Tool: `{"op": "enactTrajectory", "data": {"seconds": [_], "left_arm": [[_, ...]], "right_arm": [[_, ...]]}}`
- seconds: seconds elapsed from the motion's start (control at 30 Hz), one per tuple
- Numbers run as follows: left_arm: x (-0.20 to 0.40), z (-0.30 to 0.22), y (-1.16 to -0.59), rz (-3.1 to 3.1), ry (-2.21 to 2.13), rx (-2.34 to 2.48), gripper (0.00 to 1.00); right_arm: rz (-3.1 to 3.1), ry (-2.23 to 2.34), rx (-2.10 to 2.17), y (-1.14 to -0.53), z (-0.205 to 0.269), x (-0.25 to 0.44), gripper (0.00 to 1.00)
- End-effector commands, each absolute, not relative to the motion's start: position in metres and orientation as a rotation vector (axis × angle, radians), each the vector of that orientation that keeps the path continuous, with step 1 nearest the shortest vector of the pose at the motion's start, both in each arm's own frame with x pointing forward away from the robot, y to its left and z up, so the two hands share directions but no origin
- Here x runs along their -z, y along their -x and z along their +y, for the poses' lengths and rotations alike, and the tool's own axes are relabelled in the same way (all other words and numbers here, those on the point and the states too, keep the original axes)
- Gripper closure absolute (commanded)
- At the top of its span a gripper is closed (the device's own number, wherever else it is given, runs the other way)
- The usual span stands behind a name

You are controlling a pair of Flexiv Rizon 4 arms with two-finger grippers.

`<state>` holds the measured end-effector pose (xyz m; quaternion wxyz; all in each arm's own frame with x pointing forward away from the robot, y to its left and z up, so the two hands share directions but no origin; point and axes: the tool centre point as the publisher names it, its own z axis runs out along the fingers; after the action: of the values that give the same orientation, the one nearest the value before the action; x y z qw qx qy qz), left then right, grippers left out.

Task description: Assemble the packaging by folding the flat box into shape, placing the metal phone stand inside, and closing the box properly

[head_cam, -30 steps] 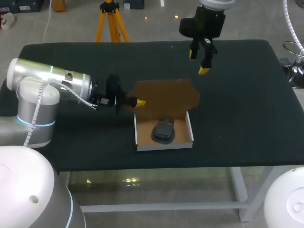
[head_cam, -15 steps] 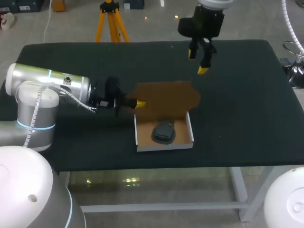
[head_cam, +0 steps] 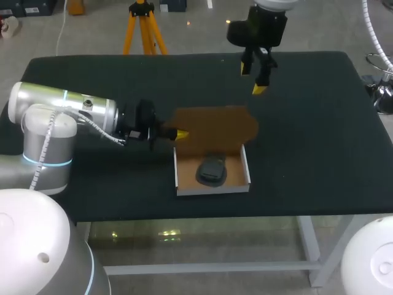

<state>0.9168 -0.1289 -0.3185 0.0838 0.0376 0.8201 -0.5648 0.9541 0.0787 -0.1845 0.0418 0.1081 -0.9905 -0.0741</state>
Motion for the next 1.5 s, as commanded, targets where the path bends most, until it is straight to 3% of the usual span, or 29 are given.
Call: {"op": "enactTrajectory", "data": {"seconds": [0.03, 0.63, 0.7, 0.77, 0.9, 1.3, 1.5], "left_arm": [[0.319, -0.128, -0.917, 2.446, -0.115, 1.689, 1.0], [0.319, -0.128, -0.917, 2.446, -0.115, 1.689, 1.0], [0.319, -0.128, -0.917, 2.446, -0.115, 1.689, 1.0], [0.319, -0.128, -0.917, 2.446, -0.115, 1.689, 1.0], [0.319, -0.128, -0.917, 2.446, -0.115, 1.689, 1.0], [0.319, -0.128, -0.917, 2.446, -0.115, 1.689, 1.0], [0.319, -0.128, -0.917, 2.446, -0.115, 1.689, 1.0]], "right_arm": [[-3.044, -0.339, 0.228, -0.954, 0.084, 0.181, 0.0], [-3.239, -0.358, 0.089, -0.983, 0.123, 0.182, 0.02], [-3.235, -0.393, 0.094, -0.986, 0.129, 0.184, 0.29], [-3.235, -0.407, 0.085, -0.988, 0.134, 0.186, 0.49], [-3.231, -0.417, 0.066, -0.991, 0.143, 0.187, 0.56], [-3.268, -0.267, 0.039, -0.977, 0.166, 0.198, 0.59], [-3.29, -0.241, 0.068, -0.972, 0.163, 0.198, 0.55]]}}
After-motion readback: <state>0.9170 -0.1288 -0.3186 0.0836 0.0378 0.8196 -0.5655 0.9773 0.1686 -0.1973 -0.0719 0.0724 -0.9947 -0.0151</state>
